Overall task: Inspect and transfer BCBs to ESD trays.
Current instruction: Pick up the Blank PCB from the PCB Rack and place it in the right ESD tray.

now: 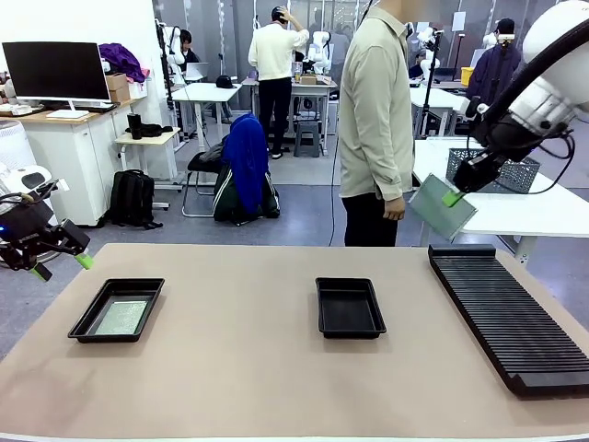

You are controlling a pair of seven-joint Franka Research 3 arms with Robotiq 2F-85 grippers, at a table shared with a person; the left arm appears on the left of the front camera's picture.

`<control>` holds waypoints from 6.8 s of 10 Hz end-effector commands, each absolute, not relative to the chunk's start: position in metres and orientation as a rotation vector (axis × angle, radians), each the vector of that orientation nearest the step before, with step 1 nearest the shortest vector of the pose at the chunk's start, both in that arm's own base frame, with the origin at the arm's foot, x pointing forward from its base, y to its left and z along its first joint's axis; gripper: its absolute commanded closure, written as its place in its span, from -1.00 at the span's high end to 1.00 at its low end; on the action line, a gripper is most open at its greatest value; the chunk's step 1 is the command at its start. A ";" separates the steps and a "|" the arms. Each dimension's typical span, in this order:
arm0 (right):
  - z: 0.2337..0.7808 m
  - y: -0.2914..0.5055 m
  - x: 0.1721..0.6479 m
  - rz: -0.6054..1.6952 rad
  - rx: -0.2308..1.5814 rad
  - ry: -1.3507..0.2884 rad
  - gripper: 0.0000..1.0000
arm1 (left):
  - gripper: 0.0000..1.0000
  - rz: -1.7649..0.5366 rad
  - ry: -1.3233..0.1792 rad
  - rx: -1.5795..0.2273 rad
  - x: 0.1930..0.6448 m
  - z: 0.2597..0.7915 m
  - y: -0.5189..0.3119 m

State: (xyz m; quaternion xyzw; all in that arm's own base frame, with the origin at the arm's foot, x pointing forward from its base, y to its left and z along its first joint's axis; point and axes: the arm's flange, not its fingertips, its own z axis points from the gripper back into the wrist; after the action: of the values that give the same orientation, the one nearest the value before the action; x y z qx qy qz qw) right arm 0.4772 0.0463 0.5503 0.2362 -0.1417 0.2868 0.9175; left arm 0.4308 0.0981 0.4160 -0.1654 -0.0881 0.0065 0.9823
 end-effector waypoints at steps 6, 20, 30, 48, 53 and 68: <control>0.474 0.102 0.478 0.306 0.704 -0.277 -0.96 | 1.00 0.014 -0.187 -0.334 0.432 0.415 0.099; 0.349 0.176 0.477 -0.046 0.866 -0.117 -0.96 | 1.00 0.014 -0.187 -0.334 0.432 0.415 0.099; 0.286 0.172 0.488 -0.053 0.874 -0.149 -0.96 | 1.00 0.014 -0.187 -0.334 0.432 0.415 0.099; 0.295 0.186 0.488 -0.076 0.781 -0.090 -0.59 | 1.00 0.014 -0.187 -0.334 0.432 0.415 0.099; 0.309 0.185 0.486 -0.099 0.714 -0.065 -0.11 | 1.00 0.014 -0.187 -0.334 0.432 0.415 0.099; 0.365 0.195 0.484 -0.099 0.383 0.015 1.00 | 1.00 0.014 -0.187 -0.334 0.432 0.415 0.099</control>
State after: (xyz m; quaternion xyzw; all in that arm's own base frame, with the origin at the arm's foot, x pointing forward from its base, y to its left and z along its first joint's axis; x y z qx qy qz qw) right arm 0.4849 0.1885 0.3560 0.2116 -0.0037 -0.0413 0.9765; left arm 0.4309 0.0981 0.4161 -0.1654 -0.0882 0.0065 0.9823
